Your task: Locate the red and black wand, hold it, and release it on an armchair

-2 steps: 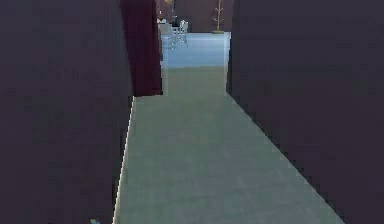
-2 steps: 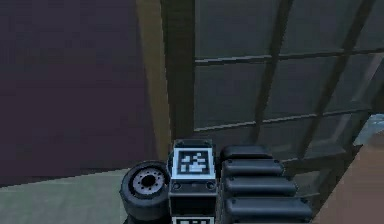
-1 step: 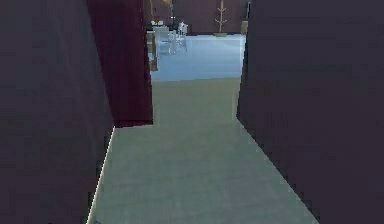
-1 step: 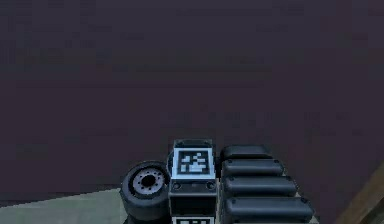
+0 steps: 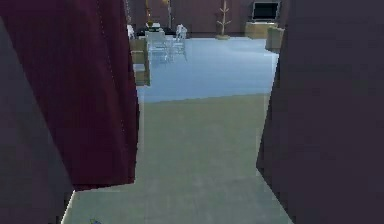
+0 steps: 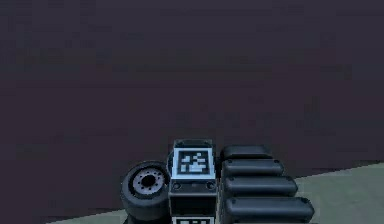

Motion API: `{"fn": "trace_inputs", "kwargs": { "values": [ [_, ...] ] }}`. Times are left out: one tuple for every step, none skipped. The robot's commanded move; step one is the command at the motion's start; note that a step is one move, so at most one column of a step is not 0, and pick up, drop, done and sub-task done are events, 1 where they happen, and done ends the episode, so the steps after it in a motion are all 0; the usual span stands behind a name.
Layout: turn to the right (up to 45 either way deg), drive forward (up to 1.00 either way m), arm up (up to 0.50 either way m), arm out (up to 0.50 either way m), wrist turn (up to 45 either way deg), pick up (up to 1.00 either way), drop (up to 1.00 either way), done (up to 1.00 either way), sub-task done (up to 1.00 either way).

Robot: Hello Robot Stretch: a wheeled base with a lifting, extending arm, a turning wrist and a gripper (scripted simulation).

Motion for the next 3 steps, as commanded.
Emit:
{"fn": "trace_inputs", "kwargs": {
  "values": [
    [0.0,1.0,0.0,0.0,0.0,0.0,0.0,0.0,0.0],
    [0.0,1.0,0.0,0.0,0.0,0.0,0.0,0.0,0.0],
    [0.0,1.0,0.0,0.0,0.0,0.0,0.0,0.0,0.0]
  ]
}}
